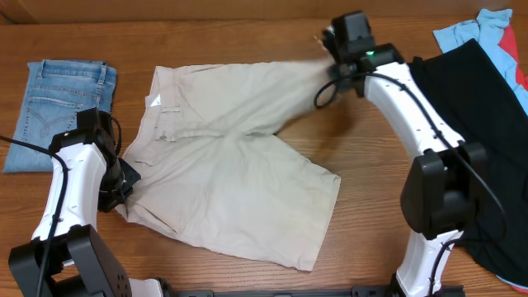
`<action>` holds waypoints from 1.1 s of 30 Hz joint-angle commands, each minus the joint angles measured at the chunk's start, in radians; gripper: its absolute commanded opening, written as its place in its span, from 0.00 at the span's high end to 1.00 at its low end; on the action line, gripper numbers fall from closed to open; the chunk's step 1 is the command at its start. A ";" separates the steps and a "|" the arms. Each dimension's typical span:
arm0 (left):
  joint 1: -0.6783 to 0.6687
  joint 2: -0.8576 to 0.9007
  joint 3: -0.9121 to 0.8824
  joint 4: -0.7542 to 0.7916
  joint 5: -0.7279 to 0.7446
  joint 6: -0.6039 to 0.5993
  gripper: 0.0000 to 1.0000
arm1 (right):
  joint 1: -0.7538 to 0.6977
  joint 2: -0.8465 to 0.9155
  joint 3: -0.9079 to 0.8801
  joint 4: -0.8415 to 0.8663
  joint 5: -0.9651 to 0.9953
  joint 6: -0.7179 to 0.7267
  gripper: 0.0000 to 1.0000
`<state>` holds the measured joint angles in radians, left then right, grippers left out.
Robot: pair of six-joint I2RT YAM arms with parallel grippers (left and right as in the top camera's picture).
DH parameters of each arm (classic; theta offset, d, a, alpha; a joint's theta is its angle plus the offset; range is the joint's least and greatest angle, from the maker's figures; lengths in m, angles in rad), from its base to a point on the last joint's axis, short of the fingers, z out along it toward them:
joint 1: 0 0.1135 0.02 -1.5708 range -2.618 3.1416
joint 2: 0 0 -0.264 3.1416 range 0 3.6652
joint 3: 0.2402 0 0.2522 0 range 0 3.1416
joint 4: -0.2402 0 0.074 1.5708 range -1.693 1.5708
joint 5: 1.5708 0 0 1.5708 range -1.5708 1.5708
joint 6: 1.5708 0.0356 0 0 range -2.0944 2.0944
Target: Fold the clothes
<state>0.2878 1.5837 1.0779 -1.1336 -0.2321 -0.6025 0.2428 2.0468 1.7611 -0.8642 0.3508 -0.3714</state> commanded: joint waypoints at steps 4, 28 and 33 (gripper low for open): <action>0.000 -0.016 0.004 0.003 -0.029 -0.003 0.94 | -0.100 -0.013 -0.016 -0.119 -0.036 0.220 0.02; 0.000 -0.016 0.004 0.009 0.000 -0.003 0.94 | 0.019 -0.008 -0.526 0.468 -0.577 0.186 0.11; 0.000 -0.016 0.004 0.009 0.001 -0.003 0.94 | 0.059 -0.008 -0.542 0.640 -0.553 0.193 0.11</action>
<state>0.2878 1.5837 1.0779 -1.1282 -0.2310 -0.6025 0.2836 2.0327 1.2324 -0.2657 -0.1967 -0.1864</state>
